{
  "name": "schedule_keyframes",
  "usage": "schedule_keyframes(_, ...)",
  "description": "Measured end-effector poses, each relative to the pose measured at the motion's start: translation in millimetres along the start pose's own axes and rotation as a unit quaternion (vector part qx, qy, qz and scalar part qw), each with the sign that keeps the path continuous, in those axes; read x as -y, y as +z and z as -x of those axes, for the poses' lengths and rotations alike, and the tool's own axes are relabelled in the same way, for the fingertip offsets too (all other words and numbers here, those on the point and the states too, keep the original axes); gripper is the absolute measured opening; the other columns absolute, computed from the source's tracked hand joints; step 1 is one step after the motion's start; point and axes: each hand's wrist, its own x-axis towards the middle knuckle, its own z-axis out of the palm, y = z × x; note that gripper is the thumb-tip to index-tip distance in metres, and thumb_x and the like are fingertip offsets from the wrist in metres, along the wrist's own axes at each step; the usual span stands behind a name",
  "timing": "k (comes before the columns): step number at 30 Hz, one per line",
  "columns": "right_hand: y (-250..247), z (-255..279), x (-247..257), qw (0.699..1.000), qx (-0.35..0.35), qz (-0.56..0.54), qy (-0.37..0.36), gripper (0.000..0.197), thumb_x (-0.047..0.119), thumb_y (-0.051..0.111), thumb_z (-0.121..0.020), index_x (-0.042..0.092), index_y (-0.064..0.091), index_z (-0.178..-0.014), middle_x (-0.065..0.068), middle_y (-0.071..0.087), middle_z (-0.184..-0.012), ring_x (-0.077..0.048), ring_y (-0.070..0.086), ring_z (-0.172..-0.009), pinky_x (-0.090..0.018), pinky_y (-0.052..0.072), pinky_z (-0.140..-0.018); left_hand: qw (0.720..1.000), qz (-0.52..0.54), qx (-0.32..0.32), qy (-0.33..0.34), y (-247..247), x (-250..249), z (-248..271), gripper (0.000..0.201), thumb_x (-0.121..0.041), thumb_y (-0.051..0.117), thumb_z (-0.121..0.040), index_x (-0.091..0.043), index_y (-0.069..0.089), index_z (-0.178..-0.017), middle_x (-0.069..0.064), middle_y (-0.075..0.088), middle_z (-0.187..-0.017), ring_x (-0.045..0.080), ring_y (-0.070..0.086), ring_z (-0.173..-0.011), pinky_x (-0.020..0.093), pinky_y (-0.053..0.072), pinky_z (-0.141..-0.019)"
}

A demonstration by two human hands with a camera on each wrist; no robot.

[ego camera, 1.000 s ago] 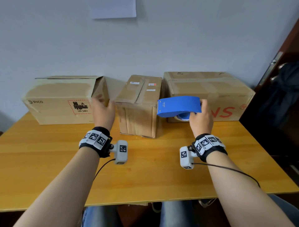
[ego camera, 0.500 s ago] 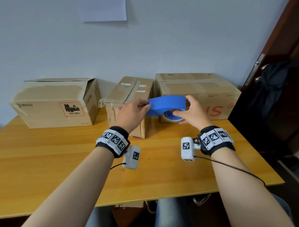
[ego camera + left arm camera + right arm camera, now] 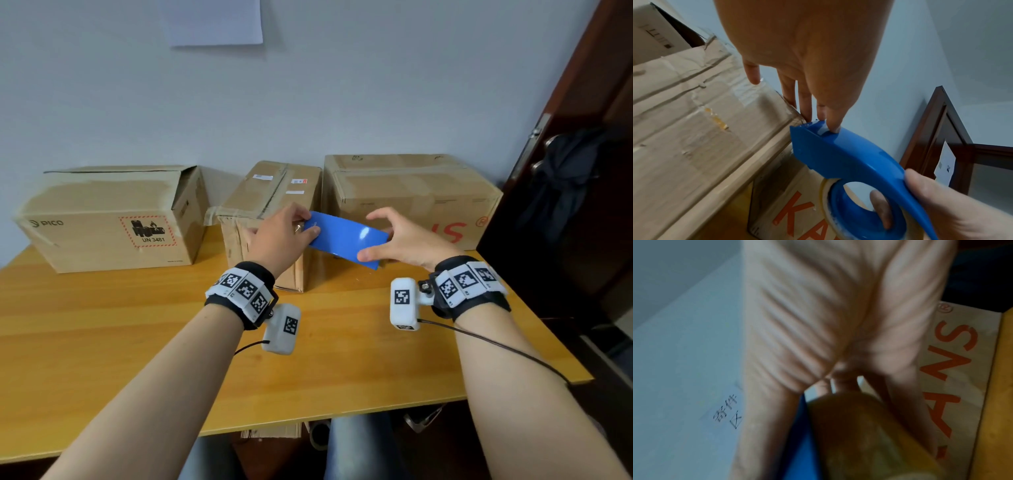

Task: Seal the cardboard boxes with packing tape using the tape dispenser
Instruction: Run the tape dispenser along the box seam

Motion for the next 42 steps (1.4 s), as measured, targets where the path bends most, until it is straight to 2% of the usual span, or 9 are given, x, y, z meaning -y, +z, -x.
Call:
schedule_keyframes(4, 8, -11, 11, 0.997, 0.037, 0.072, 0.019, 0.061, 0.062, 0.081, -0.07, 0.015, 0.072, -0.108, -0.005, 0.073, -0.095, -0.02, 0.067, -0.082, -0.032, 0.044, -0.071, 1.0, -0.005, -0.004, -0.001, 1, 2, 0, 0.022, -0.044, 0.063, -0.092, -0.035, 0.059, -0.112, -0.023, 0.057, -0.111, 0.005, 0.055, -0.112, 0.041, 0.026, -0.093)
schedule_keyframes(9, 16, -15, 15, 0.991, 0.04, 0.128, 0.03, 0.049, 0.057, 0.078, -0.072, 0.009, 0.068, -0.076, -0.005, 0.059, -0.082, -0.018, 0.054, -0.082, -0.032, 0.036, -0.063, 0.999, -0.035, -0.002, 0.011, 4, 5, 3, 0.024, -0.046, 0.066, -0.089, -0.036, 0.056, -0.108, -0.024, 0.056, -0.108, 0.003, 0.055, -0.107, 0.04, 0.025, -0.089)
schedule_keyframes(13, 21, -14, 25, 0.994, 0.063, 0.091, -0.017, 0.04, 0.045, 0.077, -0.078, 0.007, 0.067, -0.085, -0.002, 0.068, -0.075, -0.023, 0.063, -0.071, -0.035, 0.045, -0.066, 1.0, -0.009, -0.01, 0.006, 2, 4, 1, 0.038, -0.047, 0.066, -0.091, -0.025, 0.054, -0.12, -0.015, 0.064, -0.121, 0.008, 0.059, -0.114, 0.025, 0.02, -0.085)
schedule_keyframes(15, 22, -13, 29, 0.996, 0.074, 0.036, -0.028, 0.041, 0.038, 0.075, -0.081, 0.003, 0.064, -0.1, -0.006, 0.076, -0.081, -0.027, 0.074, -0.077, -0.043, 0.056, -0.078, 1.0, 0.003, -0.01, 0.008, 1, 5, 0, 0.042, -0.049, 0.064, -0.092, -0.024, 0.052, -0.124, -0.012, 0.064, -0.124, 0.01, 0.06, -0.115, 0.03, 0.034, -0.096)
schedule_keyframes(17, 20, -11, 32, 0.998, 0.06, -0.004, -0.031, 0.044, 0.036, 0.076, -0.085, -0.001, 0.061, -0.104, -0.011, 0.076, -0.08, -0.028, 0.075, -0.072, -0.044, 0.059, -0.076, 0.999, -0.024, -0.023, 0.008, -1, 6, -1, 0.034, -0.046, 0.054, -0.098, -0.028, 0.054, -0.127, -0.012, 0.064, -0.125, 0.013, 0.059, -0.115, 0.032, 0.029, -0.096)
schedule_keyframes(19, 14, -10, 33, 0.999, 0.009, 0.016, -0.044, 0.055, 0.049, 0.078, -0.082, -0.002, 0.063, -0.096, -0.014, 0.074, -0.079, -0.029, 0.072, -0.067, -0.036, 0.054, -0.064, 0.999, -0.031, -0.031, 0.0, 0, 5, -2, 0.03, -0.039, 0.043, -0.104, -0.03, 0.058, -0.127, -0.011, 0.066, -0.121, 0.015, 0.059, -0.113, 0.03, 0.018, -0.084)
schedule_keyframes(25, -4, -9, 35, 0.995, -0.031, 0.057, -0.071, 0.051, 0.056, 0.079, -0.077, 0.006, 0.07, -0.078, -0.001, 0.061, -0.064, -0.012, 0.052, -0.054, -0.028, 0.034, -0.055, 0.997, -0.035, -0.056, -0.03, 3, 9, -8, 0.022, -0.032, 0.052, -0.098, -0.033, 0.072, -0.108, -0.013, 0.071, -0.105, 0.014, 0.062, -0.104, 0.029, 0.031, -0.085)
schedule_keyframes(30, -7, -7, 23, 0.995, -0.032, 0.058, -0.077, 0.051, 0.055, 0.081, -0.075, 0.017, 0.051, -0.057, 0.006, 0.039, -0.052, -0.012, 0.036, -0.047, -0.029, 0.024, -0.053, 0.995, -0.055, -0.08, -0.034, 8, 11, -11, 0.013, -0.043, 0.061, -0.091, -0.035, 0.069, -0.096, -0.015, 0.071, -0.094, 0.012, 0.062, -0.092, 0.044, 0.038, -0.103)
schedule_keyframes(42, -19, 4, 23, 0.995, -0.026, 0.065, -0.071, 0.048, 0.053, 0.08, -0.077, 0.02, 0.054, -0.054, 0.007, 0.05, -0.051, -0.008, 0.043, -0.045, -0.026, 0.03, -0.052, 0.991, -0.095, -0.088, -0.022, 12, 7, -11, 0.013, -0.044, 0.06, -0.093, -0.034, 0.066, -0.098, -0.012, 0.07, -0.094, 0.018, 0.064, -0.09, 0.044, 0.044, -0.096)
